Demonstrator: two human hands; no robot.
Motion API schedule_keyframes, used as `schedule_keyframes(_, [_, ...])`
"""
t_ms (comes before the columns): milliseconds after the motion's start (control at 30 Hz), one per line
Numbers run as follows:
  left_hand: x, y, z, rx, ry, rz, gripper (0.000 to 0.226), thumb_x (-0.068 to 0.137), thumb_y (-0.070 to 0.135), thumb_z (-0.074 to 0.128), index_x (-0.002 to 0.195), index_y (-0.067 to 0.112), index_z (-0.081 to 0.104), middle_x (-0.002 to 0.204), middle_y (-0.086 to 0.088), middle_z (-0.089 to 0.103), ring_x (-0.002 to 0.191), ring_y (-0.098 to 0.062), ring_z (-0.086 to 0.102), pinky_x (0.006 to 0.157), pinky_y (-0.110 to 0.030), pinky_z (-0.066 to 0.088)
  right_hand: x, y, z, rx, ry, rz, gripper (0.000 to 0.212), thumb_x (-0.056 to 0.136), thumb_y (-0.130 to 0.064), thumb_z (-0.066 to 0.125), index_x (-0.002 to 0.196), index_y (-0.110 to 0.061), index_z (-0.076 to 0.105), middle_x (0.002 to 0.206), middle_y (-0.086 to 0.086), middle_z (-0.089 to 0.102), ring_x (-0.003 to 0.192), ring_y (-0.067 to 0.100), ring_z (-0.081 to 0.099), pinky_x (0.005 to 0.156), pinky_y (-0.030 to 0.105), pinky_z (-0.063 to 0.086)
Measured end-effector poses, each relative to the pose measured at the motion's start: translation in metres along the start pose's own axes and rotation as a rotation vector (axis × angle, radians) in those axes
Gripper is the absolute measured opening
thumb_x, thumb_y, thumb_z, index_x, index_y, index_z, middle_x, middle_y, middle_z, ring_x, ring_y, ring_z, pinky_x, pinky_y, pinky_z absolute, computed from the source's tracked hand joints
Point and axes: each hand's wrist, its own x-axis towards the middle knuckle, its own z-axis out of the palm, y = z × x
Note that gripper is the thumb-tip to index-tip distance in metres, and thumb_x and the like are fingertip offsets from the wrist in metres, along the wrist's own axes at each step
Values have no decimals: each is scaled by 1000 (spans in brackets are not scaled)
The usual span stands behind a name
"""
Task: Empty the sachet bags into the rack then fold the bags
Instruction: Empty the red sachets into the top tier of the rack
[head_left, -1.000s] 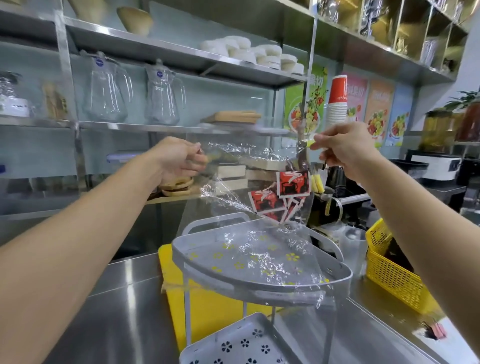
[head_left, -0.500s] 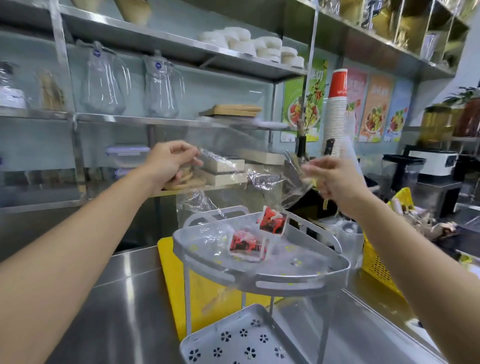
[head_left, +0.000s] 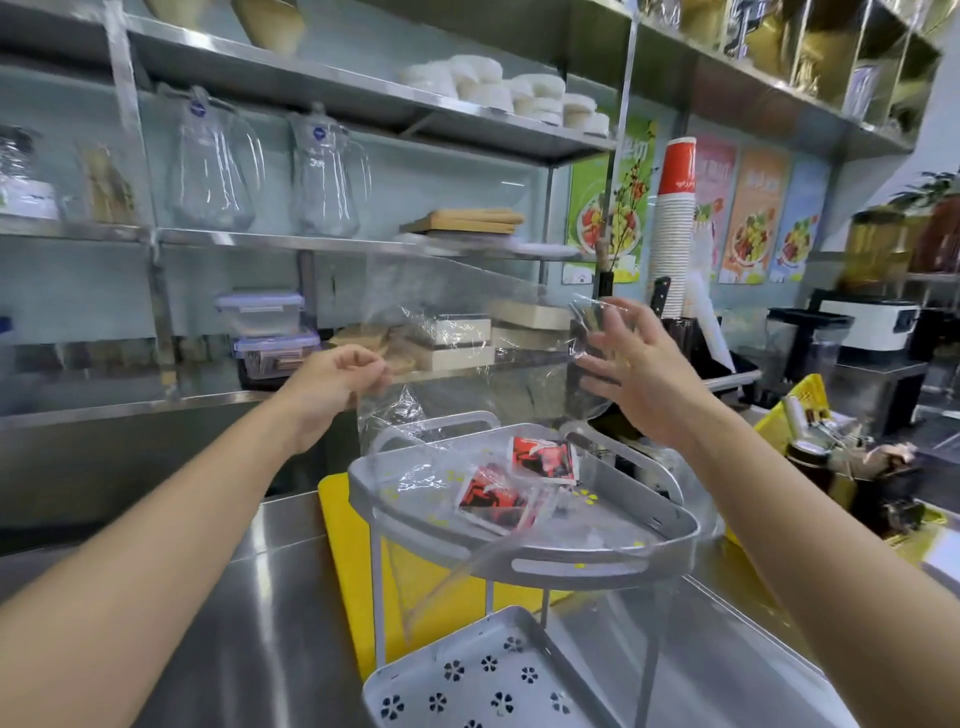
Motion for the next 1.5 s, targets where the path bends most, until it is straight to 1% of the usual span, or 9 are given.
schedule_keyframes(100, [-4,-3,5,-212,-22,-125,16,93,16,49,78,20,52,59,8,70,60,-5,67,67,-33,45,-6,14,-1,-156,-133,164,58,75,-2,68,126,-6,43,109,0,51,102,15,53,99,31,40])
schedule_keyframes(200, [-9,-4,10,-247,7,-140,19,95,17,47,76,21,50,56,9,69,65,-7,67,67,-33,42,-17,28,0,-294,-93,222,28,78,16,58,104,5,60,97,11,61,96,20,58,89,26,50])
schedule_keyframes(400, [-10,1,10,-198,34,-151,7,92,15,52,86,19,52,63,5,72,74,-14,66,70,-33,45,-17,12,17,-210,20,108,13,98,-21,42,98,-20,55,83,-2,59,71,11,59,64,31,46])
schedule_keyframes(500, [-13,0,9,-136,-26,-155,35,80,-3,64,109,9,50,90,-9,67,83,-21,62,68,-28,52,-14,15,7,-246,-121,151,41,87,-15,62,122,-25,44,94,3,58,86,17,61,84,38,52])
schedule_keyframes(667, [-19,-3,10,-33,-29,-159,21,73,-11,66,82,6,60,81,-8,63,87,-22,56,75,-24,46,-14,29,-7,-475,-119,248,19,72,9,69,91,11,63,91,21,66,82,21,67,67,15,54])
schedule_keyframes(800, [-17,5,6,342,23,-103,15,75,3,71,69,10,60,69,-4,58,65,-12,48,57,-22,33,-9,20,-4,-590,-10,95,6,81,-2,66,85,1,66,75,8,63,68,14,57,62,16,48])
schedule_keyframes(967, [-4,36,10,289,60,-110,16,93,11,50,79,12,42,75,-11,59,35,-12,55,32,-18,38,5,-7,5,-614,54,32,20,89,-13,59,86,5,63,78,21,59,41,14,37,31,17,25])
schedule_keyframes(1300, [14,87,17,73,192,33,8,96,11,44,95,5,48,97,-17,62,79,-26,68,71,-35,57,25,-62,11,-479,221,-211,18,85,-16,64,88,2,65,69,6,63,33,4,40,34,17,32])
schedule_keyframes(1500, [12,95,3,155,242,168,12,91,22,56,81,17,50,85,0,71,42,-14,38,36,-20,31,24,-77,14,-349,262,-393,10,77,-19,72,72,-14,65,66,-4,62,54,-4,56,61,13,45])
